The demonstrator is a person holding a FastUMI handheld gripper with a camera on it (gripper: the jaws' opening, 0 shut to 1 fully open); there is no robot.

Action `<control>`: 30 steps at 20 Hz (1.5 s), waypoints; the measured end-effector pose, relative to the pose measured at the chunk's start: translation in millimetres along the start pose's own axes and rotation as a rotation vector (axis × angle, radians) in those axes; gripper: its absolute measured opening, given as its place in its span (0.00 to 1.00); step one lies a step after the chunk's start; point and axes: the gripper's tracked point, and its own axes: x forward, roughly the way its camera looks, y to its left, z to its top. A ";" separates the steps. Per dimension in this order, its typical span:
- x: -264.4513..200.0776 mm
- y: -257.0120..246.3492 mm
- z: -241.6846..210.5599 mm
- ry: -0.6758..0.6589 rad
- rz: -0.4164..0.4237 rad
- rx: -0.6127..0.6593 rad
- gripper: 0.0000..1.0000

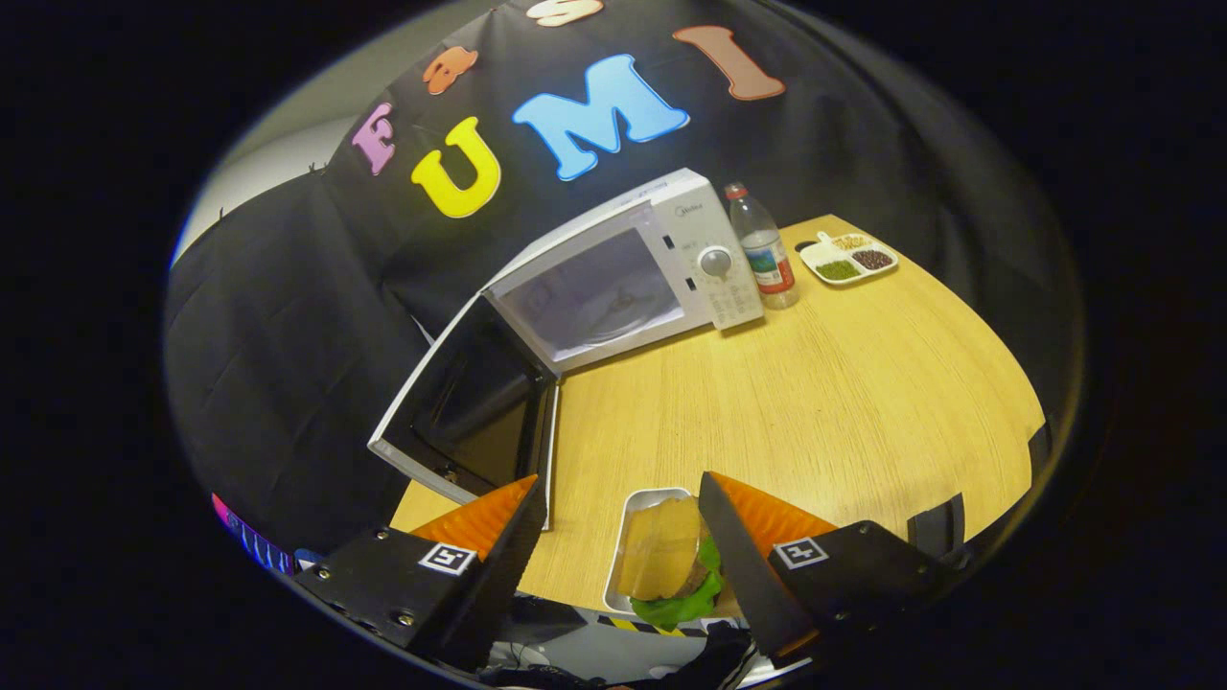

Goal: Open the microwave, put the food inside, and close the microwave door.

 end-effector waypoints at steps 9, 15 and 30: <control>13.6 -36.7 -44.8 0.206 0.034 0.293 0.90; 17.7 -40.7 -64.0 0.300 0.053 0.360 0.60; 17.2 22.5 30.4 0.112 0.223 0.366 0.28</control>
